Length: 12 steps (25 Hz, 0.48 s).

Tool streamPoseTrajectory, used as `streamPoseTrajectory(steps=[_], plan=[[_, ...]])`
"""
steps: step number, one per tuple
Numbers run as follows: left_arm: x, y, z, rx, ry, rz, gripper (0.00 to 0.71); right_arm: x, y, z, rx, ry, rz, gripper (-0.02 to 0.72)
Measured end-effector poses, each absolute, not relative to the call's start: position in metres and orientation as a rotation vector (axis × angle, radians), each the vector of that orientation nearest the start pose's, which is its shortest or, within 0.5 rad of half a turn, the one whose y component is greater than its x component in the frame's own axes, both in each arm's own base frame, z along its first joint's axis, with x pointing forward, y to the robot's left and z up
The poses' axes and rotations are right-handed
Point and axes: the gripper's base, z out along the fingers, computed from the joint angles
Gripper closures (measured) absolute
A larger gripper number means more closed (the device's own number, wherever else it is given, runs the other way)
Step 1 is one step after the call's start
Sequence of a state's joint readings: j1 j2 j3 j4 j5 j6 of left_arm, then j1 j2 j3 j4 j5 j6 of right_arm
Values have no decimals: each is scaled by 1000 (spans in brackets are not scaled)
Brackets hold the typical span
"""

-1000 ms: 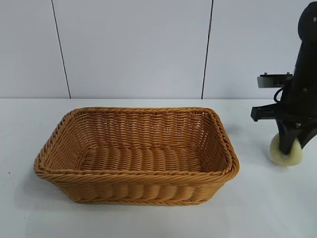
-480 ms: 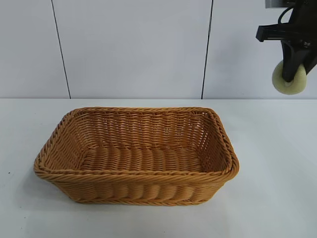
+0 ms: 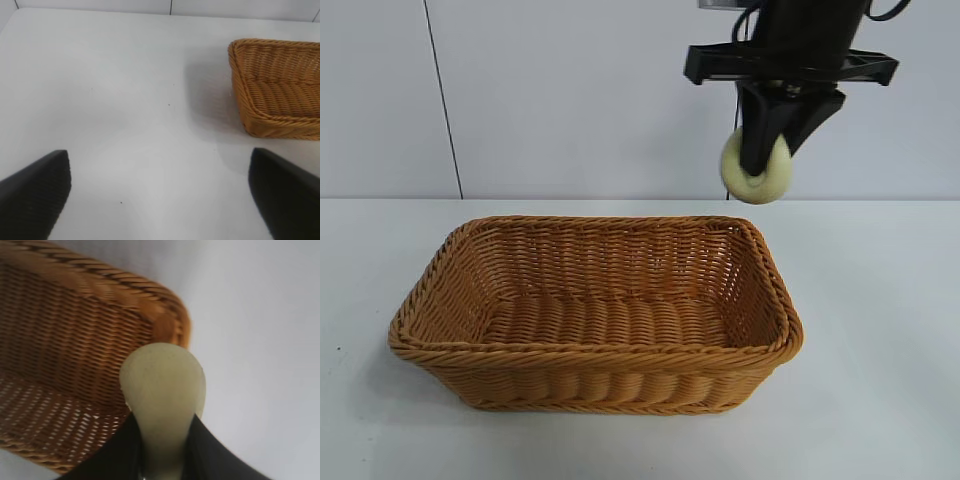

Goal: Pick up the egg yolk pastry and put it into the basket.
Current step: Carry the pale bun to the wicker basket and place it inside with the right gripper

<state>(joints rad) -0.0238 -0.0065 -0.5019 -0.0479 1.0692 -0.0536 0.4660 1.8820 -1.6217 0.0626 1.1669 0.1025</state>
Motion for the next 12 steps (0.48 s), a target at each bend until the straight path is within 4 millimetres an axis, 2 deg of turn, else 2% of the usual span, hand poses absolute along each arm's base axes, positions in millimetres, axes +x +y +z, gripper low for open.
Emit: streamPoseTrajectory(steps=[7, 12], plan=[[-7, -4, 277, -28, 2045, -106, 18, 329, 238, 260, -623, 2822, 240, 564], [-7, -4, 277, -28, 2045, -106, 18, 326, 267, 234, -673, 2809, 258, 564]])
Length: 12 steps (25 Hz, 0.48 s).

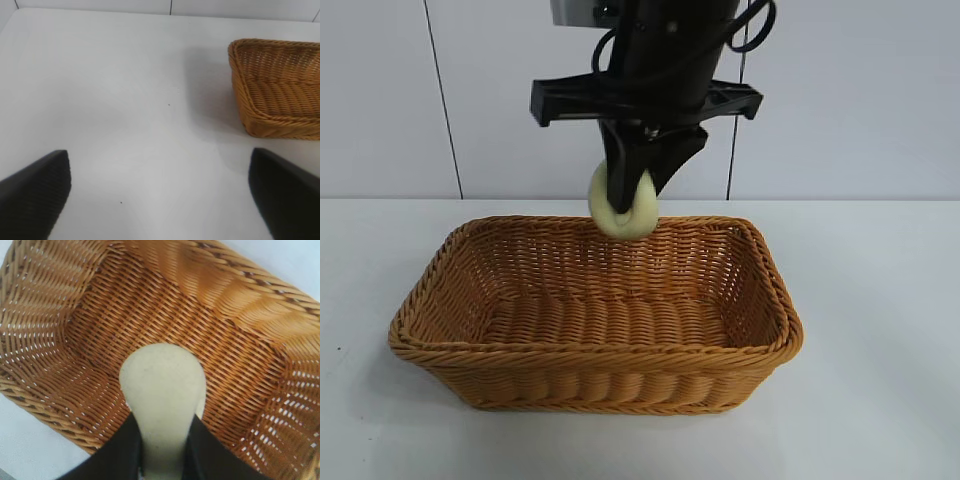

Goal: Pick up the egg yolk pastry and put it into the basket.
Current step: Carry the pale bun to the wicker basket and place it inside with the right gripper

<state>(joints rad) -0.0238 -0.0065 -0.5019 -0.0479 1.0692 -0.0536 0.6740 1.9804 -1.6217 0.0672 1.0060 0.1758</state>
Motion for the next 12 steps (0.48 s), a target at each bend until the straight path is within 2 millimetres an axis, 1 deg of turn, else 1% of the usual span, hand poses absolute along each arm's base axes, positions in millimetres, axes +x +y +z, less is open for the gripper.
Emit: streamPoseTrajectory(steps=[3, 7, 10, 12], plan=[[-7, -4, 277, -28, 2045, -106, 18, 330, 277, 209, -687, 2829, 248, 564], [-7, -4, 277, -28, 2045, -106, 18, 335, 283, 175, -694, 2881, 213, 564], [-7, -4, 277, -28, 2045, -106, 18, 338, 286, 160, -693, 2886, 209, 564], [-7, -4, 277, -28, 2045, -106, 18, 340, 286, 157, -690, 2880, 212, 561]])
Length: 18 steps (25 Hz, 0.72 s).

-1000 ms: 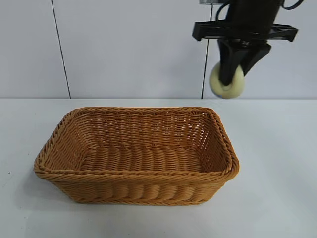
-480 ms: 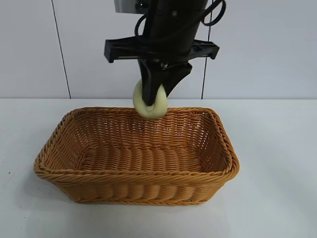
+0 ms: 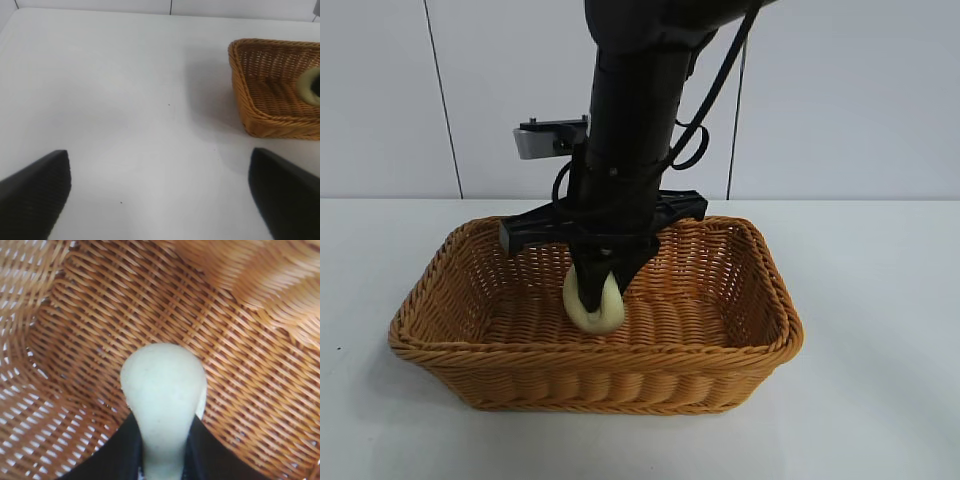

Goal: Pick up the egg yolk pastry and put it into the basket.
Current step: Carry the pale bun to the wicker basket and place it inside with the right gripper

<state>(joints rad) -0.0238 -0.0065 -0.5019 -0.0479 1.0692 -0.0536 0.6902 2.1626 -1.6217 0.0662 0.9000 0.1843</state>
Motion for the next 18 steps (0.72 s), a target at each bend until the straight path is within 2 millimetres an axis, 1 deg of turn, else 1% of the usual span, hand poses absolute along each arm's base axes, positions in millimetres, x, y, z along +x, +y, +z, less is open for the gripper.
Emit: streamPoseTrajectory(steps=[2, 4, 8, 9, 11, 14, 18], plan=[[-7, -4, 277, -28, 2045, -106, 18, 340, 287, 157, -691, 2877, 213, 521], [-7, -4, 277, -28, 2045, -106, 18, 340, 287, 157, -702, 2875, 212, 431], [-7, -4, 277, -28, 2045, -106, 18, 340, 286, 157, -712, 2873, 211, 125], [-7, -4, 277, -28, 2045, -106, 18, 340, 287, 158, -712, 2874, 210, 78], [-7, -4, 277, -28, 2045, -106, 18, 340, 287, 162, -717, 2880, 207, 36], [-7, -4, 277, -28, 2045, -106, 18, 343, 289, 178, -741, 2894, 183, 15], [-7, -4, 277, -28, 2045, -106, 18, 350, 289, 212, -775, 2883, 105, 15]])
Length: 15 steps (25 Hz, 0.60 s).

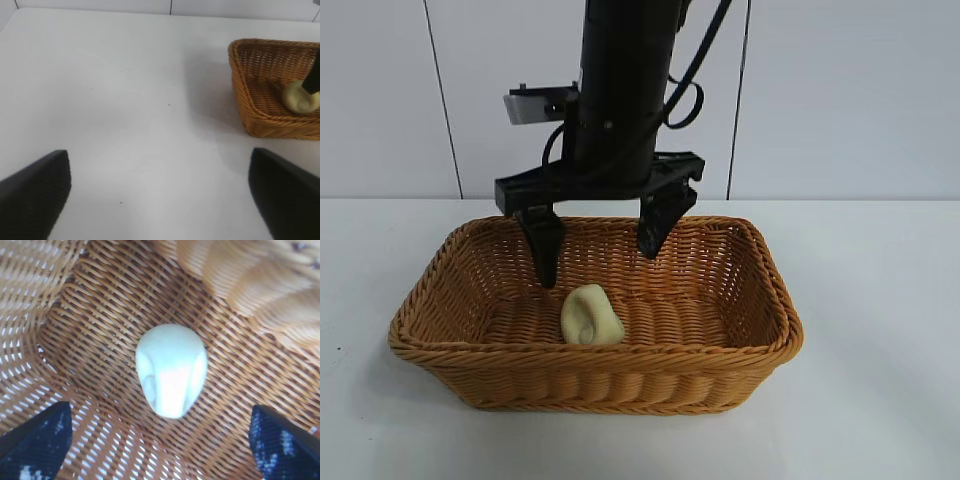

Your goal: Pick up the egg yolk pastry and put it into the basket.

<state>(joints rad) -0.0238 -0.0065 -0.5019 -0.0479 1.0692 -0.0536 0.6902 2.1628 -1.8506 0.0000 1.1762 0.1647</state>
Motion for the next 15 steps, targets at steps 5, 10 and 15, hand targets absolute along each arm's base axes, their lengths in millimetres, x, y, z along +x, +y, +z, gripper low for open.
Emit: streamPoseTrajectory(steps=[5, 10, 15], plan=[[-7, -4, 277, -28, 2045, -106, 18, 359, 293, 257, -754, 2755, 130, 11], [-7, -4, 277, -28, 2044, -106, 18, 361, 287, 282, -727, 2697, 138, 9], [-7, -4, 277, -28, 2044, -106, 18, 383, 257, 282, -623, 2716, 105, 9]])
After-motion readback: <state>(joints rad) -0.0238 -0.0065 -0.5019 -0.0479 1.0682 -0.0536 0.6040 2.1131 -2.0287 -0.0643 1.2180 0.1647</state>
